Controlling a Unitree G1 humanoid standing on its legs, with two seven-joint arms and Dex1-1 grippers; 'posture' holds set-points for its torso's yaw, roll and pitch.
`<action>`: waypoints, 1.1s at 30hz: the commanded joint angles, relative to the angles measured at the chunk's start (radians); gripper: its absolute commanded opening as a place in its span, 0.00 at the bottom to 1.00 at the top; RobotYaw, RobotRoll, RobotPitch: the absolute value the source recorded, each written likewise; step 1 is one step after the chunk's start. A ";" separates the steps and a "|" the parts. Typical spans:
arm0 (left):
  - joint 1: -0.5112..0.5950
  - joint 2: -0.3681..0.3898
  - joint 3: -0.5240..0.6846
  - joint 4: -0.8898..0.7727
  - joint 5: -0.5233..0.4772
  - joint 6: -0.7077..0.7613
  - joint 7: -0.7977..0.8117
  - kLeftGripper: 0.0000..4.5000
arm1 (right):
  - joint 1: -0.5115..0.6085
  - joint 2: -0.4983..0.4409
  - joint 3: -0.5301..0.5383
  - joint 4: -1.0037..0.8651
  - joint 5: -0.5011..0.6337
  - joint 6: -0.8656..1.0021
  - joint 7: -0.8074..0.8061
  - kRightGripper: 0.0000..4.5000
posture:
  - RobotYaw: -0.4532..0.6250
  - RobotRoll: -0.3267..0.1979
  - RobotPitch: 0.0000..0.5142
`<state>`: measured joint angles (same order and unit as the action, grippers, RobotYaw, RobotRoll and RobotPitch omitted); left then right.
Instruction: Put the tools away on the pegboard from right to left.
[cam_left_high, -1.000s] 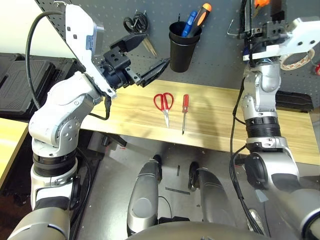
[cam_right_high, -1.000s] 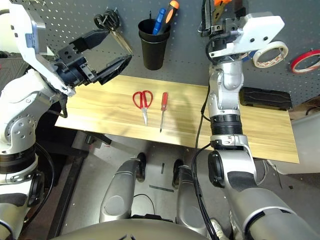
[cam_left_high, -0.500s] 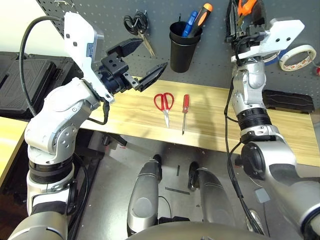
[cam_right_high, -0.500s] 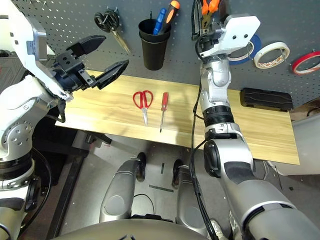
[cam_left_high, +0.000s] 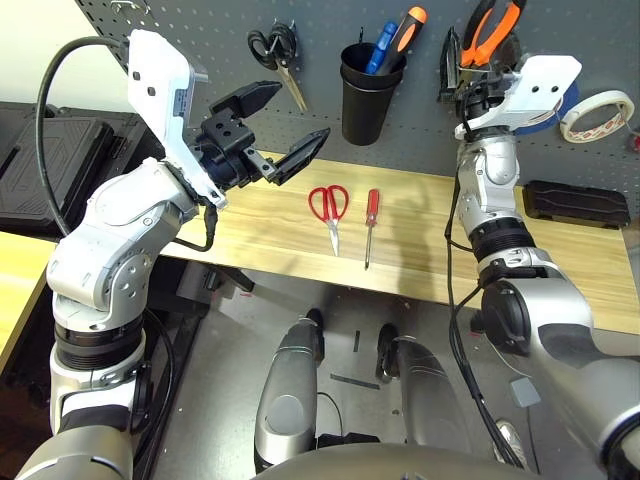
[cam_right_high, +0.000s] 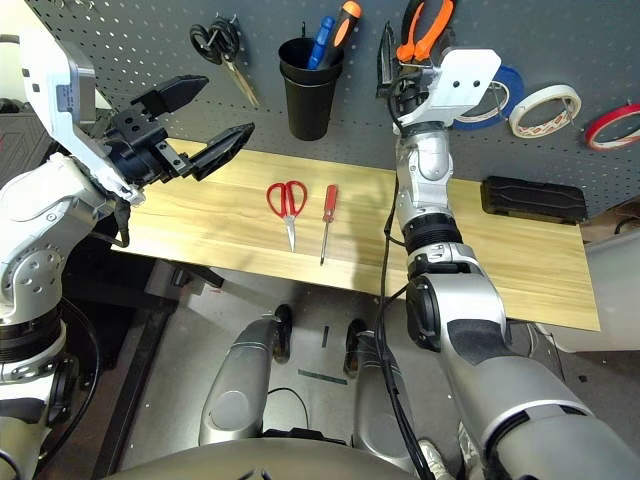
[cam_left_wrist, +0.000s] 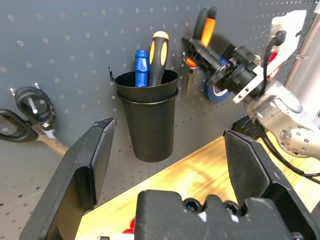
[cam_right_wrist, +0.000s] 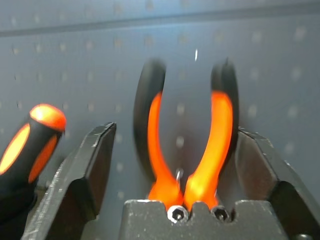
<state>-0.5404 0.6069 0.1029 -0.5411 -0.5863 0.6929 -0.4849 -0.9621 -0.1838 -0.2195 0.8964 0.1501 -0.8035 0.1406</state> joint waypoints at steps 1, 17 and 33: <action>0.028 0.012 -0.005 -0.035 0.002 0.014 -0.003 1.00 | 0.056 -0.046 0.006 -0.075 -0.053 -0.107 -0.004 0.99 | 0.74 0.62 0.54; 0.099 -0.017 -0.036 -0.031 0.026 0.005 0.005 1.00 | 0.452 -0.056 0.065 -0.575 -0.018 0.097 0.059 0.99 | 0.71 0.62 0.59; 0.131 -0.193 -0.257 0.151 0.260 0.109 0.213 1.00 | 0.759 -0.222 0.174 -0.682 -0.046 0.595 0.270 0.99 | 0.70 0.62 0.62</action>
<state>-0.4178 0.4207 -0.1242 -0.4107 -0.3610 0.7964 -0.2856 -0.2279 -0.3954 -0.0562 0.2072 0.1182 -0.2409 0.3917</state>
